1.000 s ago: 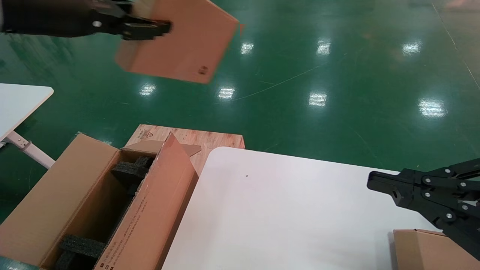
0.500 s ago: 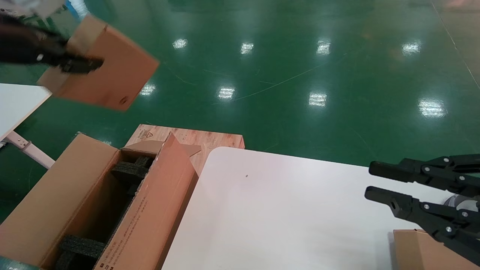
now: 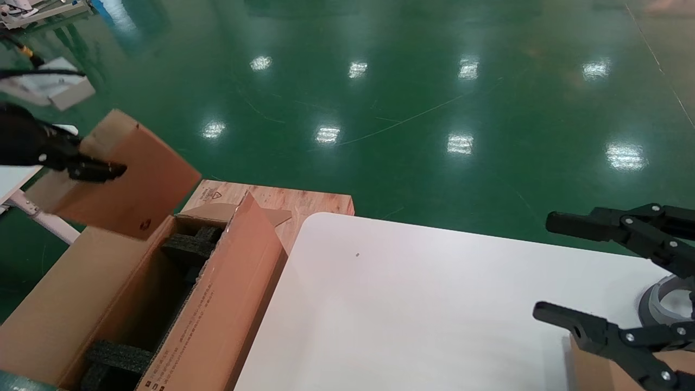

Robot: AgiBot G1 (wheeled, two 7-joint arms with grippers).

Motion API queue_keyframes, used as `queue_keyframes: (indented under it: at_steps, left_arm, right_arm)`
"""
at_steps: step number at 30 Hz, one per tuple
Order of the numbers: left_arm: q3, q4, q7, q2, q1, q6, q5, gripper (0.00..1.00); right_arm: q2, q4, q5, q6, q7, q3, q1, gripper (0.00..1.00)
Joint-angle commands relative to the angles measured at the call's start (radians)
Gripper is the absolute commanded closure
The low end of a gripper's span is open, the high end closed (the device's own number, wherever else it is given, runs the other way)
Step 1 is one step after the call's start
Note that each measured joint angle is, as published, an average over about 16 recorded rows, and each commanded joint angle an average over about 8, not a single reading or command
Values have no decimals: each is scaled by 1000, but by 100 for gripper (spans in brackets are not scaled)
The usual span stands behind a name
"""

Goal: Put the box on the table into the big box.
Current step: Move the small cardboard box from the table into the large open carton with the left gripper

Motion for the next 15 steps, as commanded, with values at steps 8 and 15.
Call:
queue_keyframes:
  at_steps: [8, 15]
  left_arm:
    - [184, 79, -63, 36, -63, 122, -29, 100]
    - [315, 214, -122, 110, -104, 227, -110, 100]
  right_arm:
    - [0, 0, 0, 0, 0, 0, 0, 0]
    - [0, 0, 0, 0, 0, 0, 0, 0]
